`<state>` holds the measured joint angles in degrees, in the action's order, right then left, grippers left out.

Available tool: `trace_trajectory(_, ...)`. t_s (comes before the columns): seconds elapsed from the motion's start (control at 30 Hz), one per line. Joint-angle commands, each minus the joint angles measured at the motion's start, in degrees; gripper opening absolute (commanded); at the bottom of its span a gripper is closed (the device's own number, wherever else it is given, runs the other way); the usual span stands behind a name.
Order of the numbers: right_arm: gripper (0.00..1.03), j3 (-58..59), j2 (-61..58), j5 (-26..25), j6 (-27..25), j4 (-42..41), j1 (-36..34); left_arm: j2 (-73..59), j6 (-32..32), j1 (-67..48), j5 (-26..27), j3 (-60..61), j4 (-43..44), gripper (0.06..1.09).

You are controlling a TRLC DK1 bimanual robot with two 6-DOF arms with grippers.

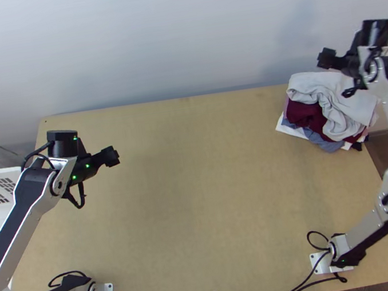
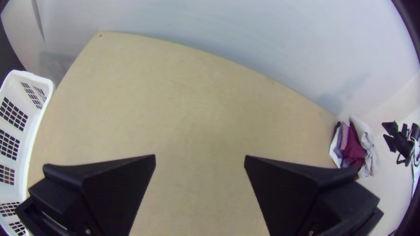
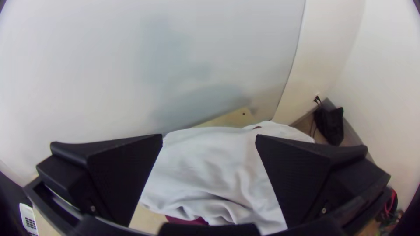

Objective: Fold the t-shirt

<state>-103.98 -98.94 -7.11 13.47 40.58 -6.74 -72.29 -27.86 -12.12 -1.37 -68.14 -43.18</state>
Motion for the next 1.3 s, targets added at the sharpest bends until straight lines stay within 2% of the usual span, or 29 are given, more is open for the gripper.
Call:
trace_trajectory(0.0, 0.98, 8.9, -5.6, -3.4, -0.7, -6.6, 1.0, 1.0, 0.6, 1.6, -0.2, 0.9, -0.2, 1.04)
trace_trajectory(0.2, 0.98, 25.1, -4.7, -5.1, -0.1, -13.4, 2.5, 1.9, 1.5, 3.2, -0.1, 3.0, -0.2, 1.04)
trace_trajectory(0.33, 0.98, 29.5, -4.5, -5.5, -0.1, -16.2, 2.3, 1.7, 0.8, 2.4, -0.1, 2.9, -0.1, 1.04)
trace_trajectory(0.53, 0.98, 23.7, -1.5, -5.4, -0.6, -16.3, 0.5, 1.9, 0.6, 1.8, -0.1, 1.7, -0.2, 1.05)
trace_trajectory(0.63, 0.98, 16.8, 1.2, -5.3, -1.3, -13.1, 0.5, 2.8, 0.6, 1.8, -0.3, 1.0, -0.2, 1.04)
trace_trajectory(0.77, 0.98, 7.0, 4.0, -5.0, -1.6, -8.8, 2.2, 4.8, 0.8, 1.4, -3.9, -0.3, 0.6, 1.04)
trace_trajectory(0.93, 0.98, 4.5, 10.1, -5.3, -1.5, -9.1, 6.2, 8.6, 1.6, 1.3, -8.5, -1.0, 2.1, 1.04)
trace_trajectory(1.07, 0.98, 12.5, 16.8, -6.7, -2.3, -9.8, 10.3, 13.4, 5.2, 1.3, -13.7, 1.7, 4.5, 1.04)
trace_trajectory(1.27, 0.98, 42.5, 34.1, -12.3, -6.5, -24.9, 18.8, 24.6, 10.1, 3.2, -17.4, 13.7, 11.5, 1.05)
